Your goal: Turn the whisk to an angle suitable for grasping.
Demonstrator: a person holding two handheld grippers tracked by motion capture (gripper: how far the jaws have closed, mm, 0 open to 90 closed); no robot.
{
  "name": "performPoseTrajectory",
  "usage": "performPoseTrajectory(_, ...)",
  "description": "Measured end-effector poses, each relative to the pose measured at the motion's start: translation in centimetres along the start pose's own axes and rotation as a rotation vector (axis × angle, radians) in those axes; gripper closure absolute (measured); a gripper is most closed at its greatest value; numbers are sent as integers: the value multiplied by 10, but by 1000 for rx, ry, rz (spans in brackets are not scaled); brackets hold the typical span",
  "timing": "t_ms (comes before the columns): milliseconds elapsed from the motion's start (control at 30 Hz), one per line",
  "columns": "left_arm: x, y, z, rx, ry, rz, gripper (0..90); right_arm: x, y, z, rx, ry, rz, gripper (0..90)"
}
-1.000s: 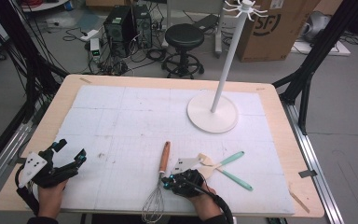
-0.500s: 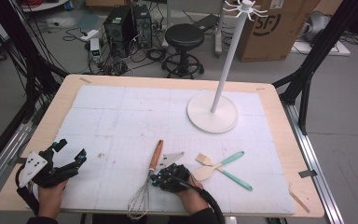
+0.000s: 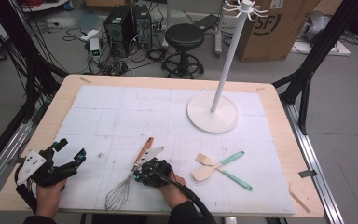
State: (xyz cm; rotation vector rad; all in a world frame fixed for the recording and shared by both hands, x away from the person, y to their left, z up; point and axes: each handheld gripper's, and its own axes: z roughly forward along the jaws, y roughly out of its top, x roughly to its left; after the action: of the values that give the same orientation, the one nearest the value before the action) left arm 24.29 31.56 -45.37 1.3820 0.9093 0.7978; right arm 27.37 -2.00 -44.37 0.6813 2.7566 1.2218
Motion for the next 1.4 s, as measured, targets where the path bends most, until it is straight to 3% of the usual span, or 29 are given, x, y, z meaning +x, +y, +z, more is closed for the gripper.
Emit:
performPoseTrajectory(133, 2, 1, 1, 7, 3, -28, 187, 3, 8, 11, -13, 2, -1, 875)
performPoseTrajectory(267, 4, 2, -2, 38, 10, -8, 187, 5, 14, 20, -28, 12, 3, 875)
performPoseTrajectory(367, 9, 4, -5, 73, 19, -10, 187, 4, 13, 17, -37, 3, -5, 874)
performPoseTrajectory(467, 12, 7, -7, 105, 17, -8, 192, -3, 5, -2, -86, -21, 16, 875)
performPoseTrajectory(633, 9, 13, -4, 141, -32, -17, 279, -18, -20, -46, -152, -91, 48, 875)
performPoseTrajectory(733, -4, 20, 6, 177, -119, -19, 416, -26, -42, -76, -187, -140, 84, 874)
performPoseTrajectory(767, -4, 20, 6, 177, -119, -19, 453, -29, -49, -86, -199, -154, 92, 873)
performPoseTrajectory(800, -13, 22, 13, 211, -178, -1, 517, -31, -59, -97, -218, -171, 104, 872)
performPoseTrajectory(833, -18, 22, 17, 229, -209, 9, 576, -32, -64, -104, -226, -183, 114, 871)
performPoseTrajectory(900, -28, 23, 24, 264, -257, 36, 673, -33, -78, -119, -245, -211, 122, 869)
performPoseTrajectory(933, -28, 23, 24, 264, -257, 36, 724, -33, -78, -119, -245, -211, 122, 869)
performPoseTrajectory(967, -37, 24, 30, 286, -291, 60, 782, -34, -93, -132, -249, -242, 132, 868)
performPoseTrajectory(1000, -42, 23, 35, 314, -310, 80, 807, -33, -96, -134, -250, -245, 134, 868)
performPoseTrajectory(1133, -50, 19, 52, 407, -305, 98, 882, -29, -116, -149, -272, -277, 132, 866)
performPoseTrajectory(1167, -50, 19, 52, 407, -305, 98, 886, -29, -116, -149, -272, -277, 132, 866)
performPoseTrajectory(1267, -48, 17, 76, 500, -300, 109, 895, -25, -126, -158, -273, -294, 120, 861)
performPoseTrajectory(1300, -48, 17, 76, 500, -300, 109, 896, -25, -126, -158, -273, -294, 120, 861)
performPoseTrajectory(1333, -50, 18, 89, 535, -308, 120, 896, -25, -131, -165, -281, -305, 124, 859)
performPoseTrajectory(1400, -53, 19, 103, 560, -311, 129, 896, -26, -136, -171, -289, -316, 131, 859)
